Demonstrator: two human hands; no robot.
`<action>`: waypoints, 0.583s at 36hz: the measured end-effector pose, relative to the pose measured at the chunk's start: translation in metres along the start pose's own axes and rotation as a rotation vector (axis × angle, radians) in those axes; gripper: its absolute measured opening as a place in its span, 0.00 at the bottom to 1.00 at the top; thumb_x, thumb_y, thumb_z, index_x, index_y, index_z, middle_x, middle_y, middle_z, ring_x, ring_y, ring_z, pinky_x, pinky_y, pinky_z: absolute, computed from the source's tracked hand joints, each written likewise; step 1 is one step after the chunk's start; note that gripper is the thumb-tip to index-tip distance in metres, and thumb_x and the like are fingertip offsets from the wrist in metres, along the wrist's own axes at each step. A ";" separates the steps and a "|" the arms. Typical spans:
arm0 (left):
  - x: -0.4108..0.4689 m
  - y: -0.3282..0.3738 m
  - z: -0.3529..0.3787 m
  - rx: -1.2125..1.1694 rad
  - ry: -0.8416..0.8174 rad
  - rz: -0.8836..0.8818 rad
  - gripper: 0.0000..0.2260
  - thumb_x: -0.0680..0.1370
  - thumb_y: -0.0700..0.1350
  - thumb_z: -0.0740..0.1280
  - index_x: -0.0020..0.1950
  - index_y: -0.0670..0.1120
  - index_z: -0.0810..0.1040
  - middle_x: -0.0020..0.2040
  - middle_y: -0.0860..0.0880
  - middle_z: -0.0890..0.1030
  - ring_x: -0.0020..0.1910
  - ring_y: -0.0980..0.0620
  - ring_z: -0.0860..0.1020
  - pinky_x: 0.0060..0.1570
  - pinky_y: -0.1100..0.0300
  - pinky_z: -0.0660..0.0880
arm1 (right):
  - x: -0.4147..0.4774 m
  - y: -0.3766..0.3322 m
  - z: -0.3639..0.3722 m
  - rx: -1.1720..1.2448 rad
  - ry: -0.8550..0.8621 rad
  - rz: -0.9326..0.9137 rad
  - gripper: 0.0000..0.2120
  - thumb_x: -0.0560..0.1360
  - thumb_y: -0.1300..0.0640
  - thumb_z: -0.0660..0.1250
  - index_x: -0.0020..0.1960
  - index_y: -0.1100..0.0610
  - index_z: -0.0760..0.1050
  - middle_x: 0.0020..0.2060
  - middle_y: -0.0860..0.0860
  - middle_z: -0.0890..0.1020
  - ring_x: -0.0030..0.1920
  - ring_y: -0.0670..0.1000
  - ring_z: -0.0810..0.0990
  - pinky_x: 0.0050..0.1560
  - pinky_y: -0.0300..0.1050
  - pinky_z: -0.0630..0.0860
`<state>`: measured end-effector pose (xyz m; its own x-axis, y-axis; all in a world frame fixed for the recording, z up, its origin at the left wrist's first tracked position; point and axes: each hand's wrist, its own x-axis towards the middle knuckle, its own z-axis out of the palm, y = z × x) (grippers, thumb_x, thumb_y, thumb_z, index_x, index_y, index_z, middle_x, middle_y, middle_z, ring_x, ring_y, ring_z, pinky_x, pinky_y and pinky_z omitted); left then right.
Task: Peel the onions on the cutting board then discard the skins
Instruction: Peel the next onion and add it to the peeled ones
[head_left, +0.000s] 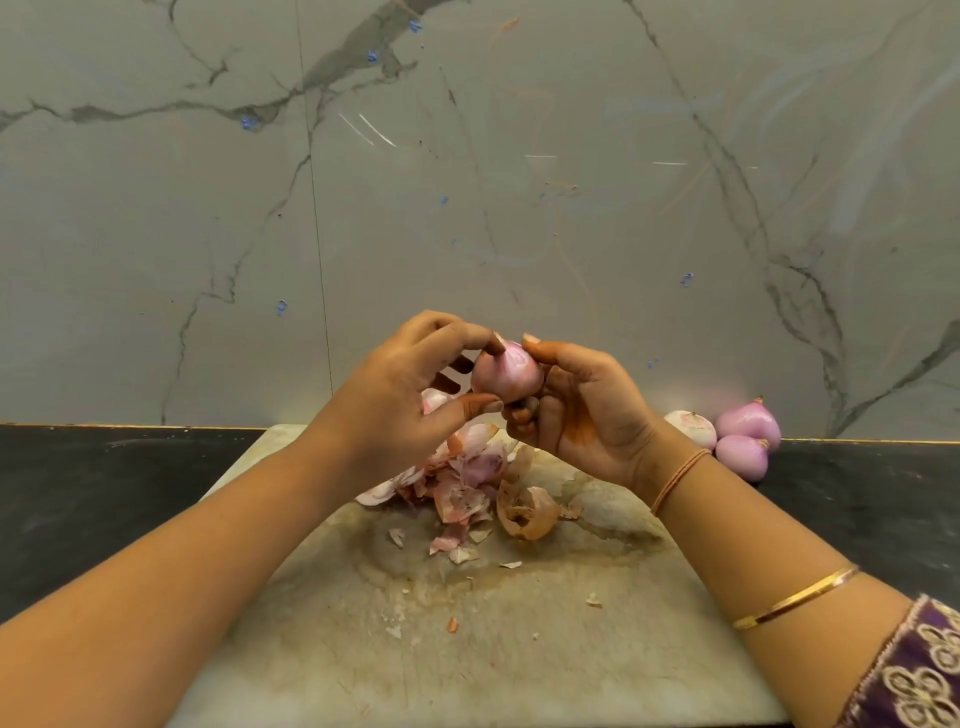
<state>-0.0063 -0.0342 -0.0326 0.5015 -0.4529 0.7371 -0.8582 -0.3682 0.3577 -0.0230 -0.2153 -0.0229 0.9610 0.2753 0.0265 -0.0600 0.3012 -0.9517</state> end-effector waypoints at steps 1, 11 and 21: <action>0.000 -0.001 -0.001 0.012 -0.002 0.009 0.16 0.72 0.52 0.70 0.58 0.57 0.73 0.55 0.53 0.73 0.53 0.56 0.76 0.51 0.64 0.77 | 0.000 0.000 0.000 -0.009 0.000 0.006 0.15 0.80 0.52 0.57 0.53 0.63 0.76 0.33 0.54 0.79 0.28 0.47 0.72 0.34 0.38 0.71; 0.000 -0.005 -0.003 0.087 -0.045 0.061 0.14 0.74 0.54 0.67 0.59 0.58 0.71 0.54 0.52 0.72 0.50 0.55 0.77 0.50 0.56 0.78 | -0.001 0.001 0.002 -0.053 -0.028 0.020 0.17 0.80 0.50 0.57 0.51 0.63 0.76 0.29 0.53 0.77 0.29 0.47 0.71 0.33 0.38 0.70; 0.000 -0.005 -0.002 0.145 -0.043 0.106 0.13 0.74 0.51 0.65 0.57 0.56 0.69 0.54 0.52 0.70 0.49 0.52 0.76 0.48 0.53 0.79 | -0.001 0.000 0.002 -0.071 -0.014 0.007 0.17 0.80 0.50 0.57 0.52 0.63 0.76 0.31 0.54 0.77 0.30 0.47 0.71 0.33 0.38 0.70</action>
<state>-0.0019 -0.0309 -0.0334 0.4160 -0.5288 0.7398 -0.8833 -0.4283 0.1906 -0.0242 -0.2134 -0.0221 0.9566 0.2903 0.0241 -0.0467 0.2344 -0.9710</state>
